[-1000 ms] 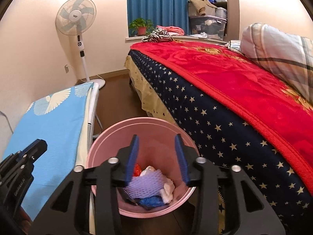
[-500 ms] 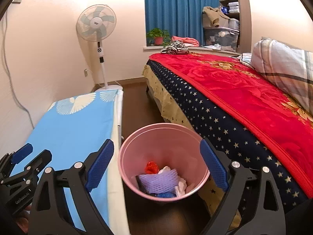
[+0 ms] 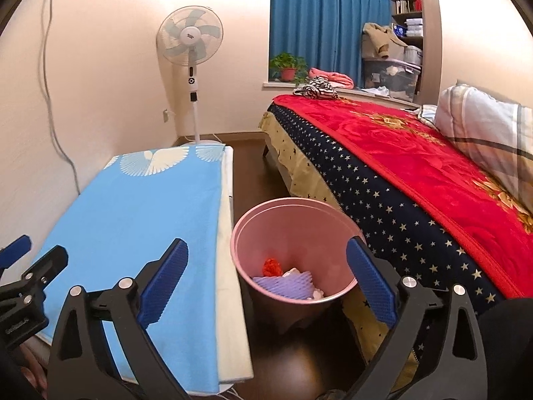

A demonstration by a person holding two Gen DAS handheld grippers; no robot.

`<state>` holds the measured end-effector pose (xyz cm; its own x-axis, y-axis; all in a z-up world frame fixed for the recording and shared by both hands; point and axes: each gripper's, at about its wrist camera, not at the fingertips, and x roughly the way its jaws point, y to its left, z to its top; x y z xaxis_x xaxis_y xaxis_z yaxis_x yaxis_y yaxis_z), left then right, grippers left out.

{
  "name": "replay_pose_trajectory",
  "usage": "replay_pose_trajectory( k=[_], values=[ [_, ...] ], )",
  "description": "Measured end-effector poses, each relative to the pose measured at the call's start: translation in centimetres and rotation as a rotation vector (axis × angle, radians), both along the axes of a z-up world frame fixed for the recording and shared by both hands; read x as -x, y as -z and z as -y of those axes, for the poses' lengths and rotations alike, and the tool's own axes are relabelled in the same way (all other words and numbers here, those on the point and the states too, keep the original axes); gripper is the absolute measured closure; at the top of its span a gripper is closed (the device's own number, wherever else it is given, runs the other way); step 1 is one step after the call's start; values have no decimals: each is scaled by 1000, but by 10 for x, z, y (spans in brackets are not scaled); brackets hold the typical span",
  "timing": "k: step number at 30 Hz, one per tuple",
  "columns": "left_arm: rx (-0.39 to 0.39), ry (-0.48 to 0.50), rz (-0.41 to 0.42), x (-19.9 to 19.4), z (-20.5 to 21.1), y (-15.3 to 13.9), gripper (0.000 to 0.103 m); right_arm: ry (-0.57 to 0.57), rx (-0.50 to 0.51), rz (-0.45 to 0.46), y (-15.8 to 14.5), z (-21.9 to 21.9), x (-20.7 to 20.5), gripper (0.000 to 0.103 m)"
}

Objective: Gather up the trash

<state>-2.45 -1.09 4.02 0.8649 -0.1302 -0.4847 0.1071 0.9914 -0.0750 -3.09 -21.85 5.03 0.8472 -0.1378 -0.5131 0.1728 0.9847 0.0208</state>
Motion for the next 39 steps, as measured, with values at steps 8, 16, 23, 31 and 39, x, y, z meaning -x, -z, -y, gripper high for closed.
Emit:
replay_pose_trajectory(
  k=[8,16,23,31,39],
  values=[
    [-29,-51,-32,4,-6,18,8,-15,26,-10,12,-15,-1,5],
    [-3,-90,-44,0,-12,27,8,-14,28,-16,18,-19,-5,5],
    [11,-105,-44,2,-20,27,8,-21,31,-22,21,-25,-7,5],
    [17,-98,-46,2,-19,28,8,-28,39,-33,25,-30,-6,5],
    [16,-92,-45,4,-16,27,8,-22,41,-30,25,-29,-5,5]
  ],
)
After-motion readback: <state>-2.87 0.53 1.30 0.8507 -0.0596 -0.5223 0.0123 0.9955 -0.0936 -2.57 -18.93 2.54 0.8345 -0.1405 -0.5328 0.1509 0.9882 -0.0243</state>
